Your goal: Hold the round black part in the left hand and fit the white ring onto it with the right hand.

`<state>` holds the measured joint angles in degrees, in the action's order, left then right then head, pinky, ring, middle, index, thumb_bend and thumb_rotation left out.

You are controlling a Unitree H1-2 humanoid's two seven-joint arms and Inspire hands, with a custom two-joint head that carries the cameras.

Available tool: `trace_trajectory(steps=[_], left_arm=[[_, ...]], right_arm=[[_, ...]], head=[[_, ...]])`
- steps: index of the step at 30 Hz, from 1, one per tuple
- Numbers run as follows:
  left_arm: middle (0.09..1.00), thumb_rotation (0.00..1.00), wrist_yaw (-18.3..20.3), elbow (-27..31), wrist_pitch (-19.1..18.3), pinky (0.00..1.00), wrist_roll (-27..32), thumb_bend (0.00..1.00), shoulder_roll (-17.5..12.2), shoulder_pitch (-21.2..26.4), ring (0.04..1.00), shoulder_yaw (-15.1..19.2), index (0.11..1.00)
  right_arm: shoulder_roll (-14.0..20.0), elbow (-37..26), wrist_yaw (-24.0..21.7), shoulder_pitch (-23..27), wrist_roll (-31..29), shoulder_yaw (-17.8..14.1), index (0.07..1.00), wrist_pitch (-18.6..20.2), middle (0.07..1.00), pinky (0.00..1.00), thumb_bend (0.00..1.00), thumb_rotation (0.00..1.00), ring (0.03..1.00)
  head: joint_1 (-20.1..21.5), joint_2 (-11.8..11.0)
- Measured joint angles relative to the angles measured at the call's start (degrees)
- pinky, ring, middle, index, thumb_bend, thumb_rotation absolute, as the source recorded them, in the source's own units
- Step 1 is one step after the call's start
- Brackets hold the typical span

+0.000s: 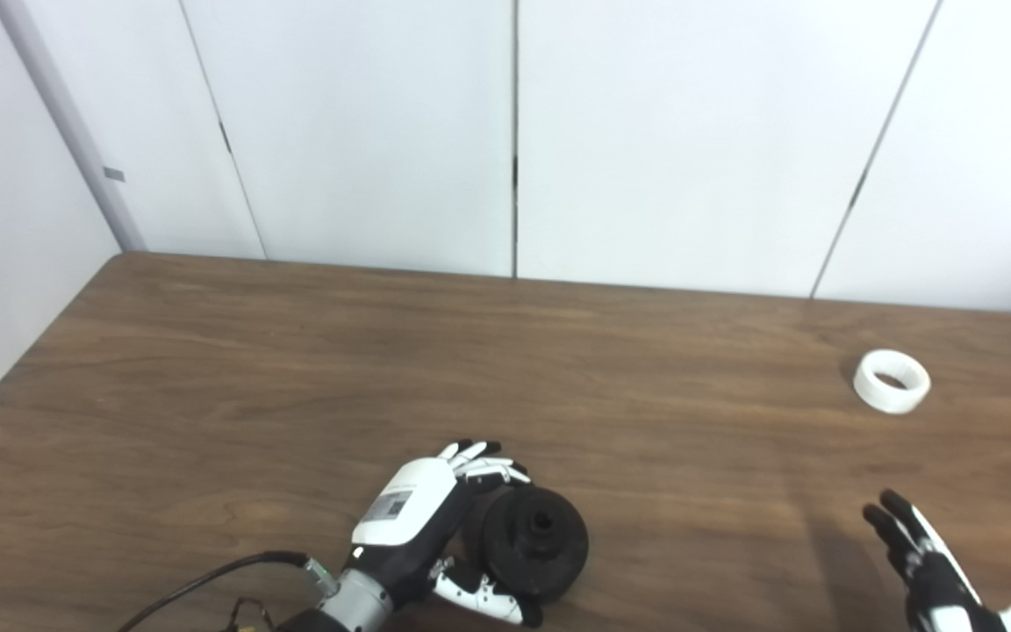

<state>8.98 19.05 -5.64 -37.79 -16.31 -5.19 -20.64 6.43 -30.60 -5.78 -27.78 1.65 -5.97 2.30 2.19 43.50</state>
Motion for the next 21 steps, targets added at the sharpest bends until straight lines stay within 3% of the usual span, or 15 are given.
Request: trace_trajectory(steps=[9,14,21], left_arm=[[0.837,0.06,1.0,-0.2,1.7,1.00,-0.7,0.51,1.7,-2.3,0.946,-1.9,0.485],[0.857,0.06,0.8,-2.5,3.6,1.00,2.0,0.51,3.5,-2.2,0.970,-1.4,0.485],[0.835,0.07,-0.8,-4.7,5.7,1.00,1.9,0.52,4.5,-2.3,0.924,-1.1,0.486]], right_arm=[[-0.2,-2.2,0.3,0.1,1.5,1.8,0.920,2.2,0.902,1.00,0.64,0.97,0.954],[-0.2,-4.4,1.2,0.2,2.4,2.5,0.922,4.5,0.902,1.00,0.64,0.99,0.955],[-0.2,-5.4,1.5,0.4,2.5,3.0,0.921,6.5,0.902,1.00,0.65,0.99,0.957]], head=[[3.5,3.8],[4.1,4.7],[4.4,5.8]])
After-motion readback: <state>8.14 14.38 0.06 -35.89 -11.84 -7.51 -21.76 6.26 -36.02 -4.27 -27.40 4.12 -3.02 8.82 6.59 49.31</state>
